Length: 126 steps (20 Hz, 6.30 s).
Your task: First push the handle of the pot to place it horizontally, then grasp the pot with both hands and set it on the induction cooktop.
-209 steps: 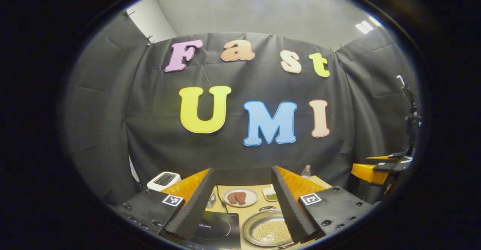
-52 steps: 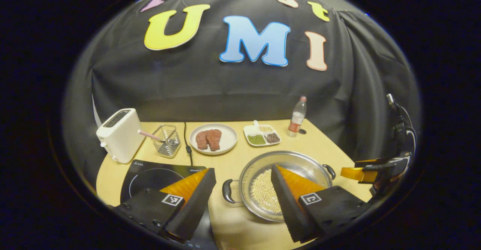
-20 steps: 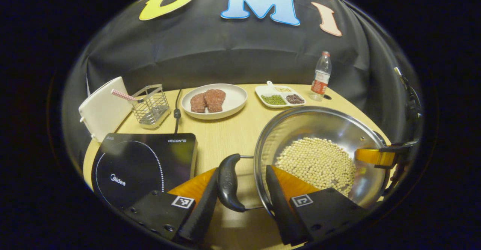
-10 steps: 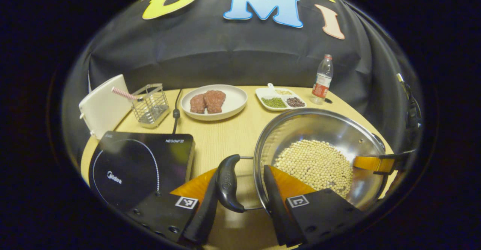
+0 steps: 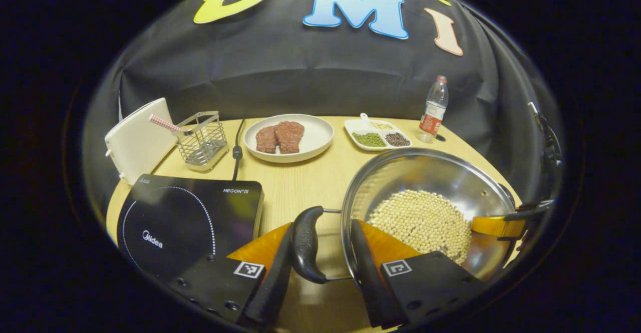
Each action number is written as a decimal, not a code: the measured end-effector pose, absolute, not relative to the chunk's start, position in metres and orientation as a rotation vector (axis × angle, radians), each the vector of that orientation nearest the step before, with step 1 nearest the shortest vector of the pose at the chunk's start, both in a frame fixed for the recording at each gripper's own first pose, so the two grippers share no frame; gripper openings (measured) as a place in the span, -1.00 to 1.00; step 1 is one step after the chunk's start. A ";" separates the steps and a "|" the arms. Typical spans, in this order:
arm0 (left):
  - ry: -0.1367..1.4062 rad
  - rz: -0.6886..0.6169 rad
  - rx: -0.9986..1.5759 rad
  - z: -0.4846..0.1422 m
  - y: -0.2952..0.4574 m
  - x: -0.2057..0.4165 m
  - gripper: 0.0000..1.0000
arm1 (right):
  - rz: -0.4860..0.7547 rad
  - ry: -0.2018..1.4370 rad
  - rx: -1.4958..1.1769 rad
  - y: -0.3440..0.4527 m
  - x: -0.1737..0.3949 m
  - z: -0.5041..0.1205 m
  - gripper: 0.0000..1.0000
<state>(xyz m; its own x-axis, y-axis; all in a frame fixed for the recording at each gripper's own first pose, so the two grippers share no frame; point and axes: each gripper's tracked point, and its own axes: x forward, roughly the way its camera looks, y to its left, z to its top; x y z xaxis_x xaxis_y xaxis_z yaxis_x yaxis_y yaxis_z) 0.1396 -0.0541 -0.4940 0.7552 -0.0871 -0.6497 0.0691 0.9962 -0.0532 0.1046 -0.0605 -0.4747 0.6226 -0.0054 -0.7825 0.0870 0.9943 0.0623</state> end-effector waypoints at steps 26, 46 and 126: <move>0.692 -0.093 0.024 -0.468 -0.052 0.142 0.39 | -0.048 0.919 0.121 -0.059 0.115 -0.452 0.45; 0.622 -0.054 0.000 -0.368 0.093 0.108 0.33 | 0.002 0.860 0.088 0.083 0.071 -0.357 0.44; 0.125 0.089 -0.064 -0.077 0.029 0.046 0.99 | 0.129 0.107 0.029 0.078 0.072 -0.043 0.95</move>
<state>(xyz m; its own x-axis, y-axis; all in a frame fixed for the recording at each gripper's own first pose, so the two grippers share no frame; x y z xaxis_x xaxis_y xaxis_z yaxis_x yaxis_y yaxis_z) 0.0463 0.0287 -0.0766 0.9884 0.0842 -0.1268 -0.0921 0.9941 -0.0578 0.0719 0.0778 -0.0431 0.9859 0.1302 -0.1050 -0.1271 0.9912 0.0361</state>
